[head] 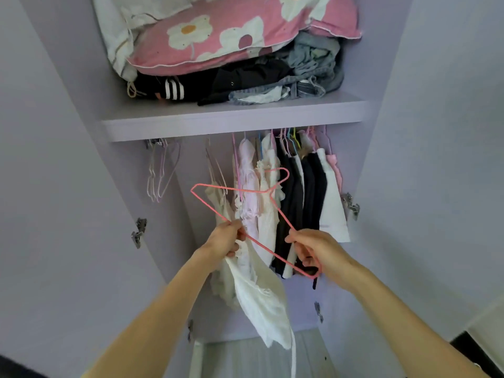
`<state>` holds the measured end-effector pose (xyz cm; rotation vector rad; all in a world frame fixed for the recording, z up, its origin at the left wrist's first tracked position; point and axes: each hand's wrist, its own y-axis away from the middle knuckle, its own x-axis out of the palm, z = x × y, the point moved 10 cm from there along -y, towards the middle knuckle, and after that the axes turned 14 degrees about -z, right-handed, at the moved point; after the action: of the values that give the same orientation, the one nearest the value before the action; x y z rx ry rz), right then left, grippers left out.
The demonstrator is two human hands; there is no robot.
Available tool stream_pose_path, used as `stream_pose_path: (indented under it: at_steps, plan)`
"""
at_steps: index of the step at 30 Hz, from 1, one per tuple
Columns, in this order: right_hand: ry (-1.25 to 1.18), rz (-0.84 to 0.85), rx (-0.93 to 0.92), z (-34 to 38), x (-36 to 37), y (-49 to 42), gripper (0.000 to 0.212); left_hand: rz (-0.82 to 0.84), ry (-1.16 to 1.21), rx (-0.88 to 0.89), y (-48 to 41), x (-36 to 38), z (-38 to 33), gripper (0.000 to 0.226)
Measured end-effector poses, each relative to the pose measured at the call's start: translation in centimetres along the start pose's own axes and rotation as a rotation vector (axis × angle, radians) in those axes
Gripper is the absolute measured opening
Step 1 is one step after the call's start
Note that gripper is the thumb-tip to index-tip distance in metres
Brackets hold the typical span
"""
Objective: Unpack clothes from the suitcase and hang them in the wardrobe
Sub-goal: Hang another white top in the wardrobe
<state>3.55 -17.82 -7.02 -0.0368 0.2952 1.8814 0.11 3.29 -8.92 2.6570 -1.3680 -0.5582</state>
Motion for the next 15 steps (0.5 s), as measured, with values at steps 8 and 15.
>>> stream_pose_path:
  at_steps: [8,15]
  plan:
    - [-0.537,-0.115,0.213,4.5,-3.1,-3.1,0.038,0.253,-0.185,0.186,3.3,4.9,-5.3,0.023]
    - [-0.21,-0.382,0.009,3.1,-8.7,-4.0,0.045,0.098,0.19,-0.006,0.9,1.6,-6.2,0.027]
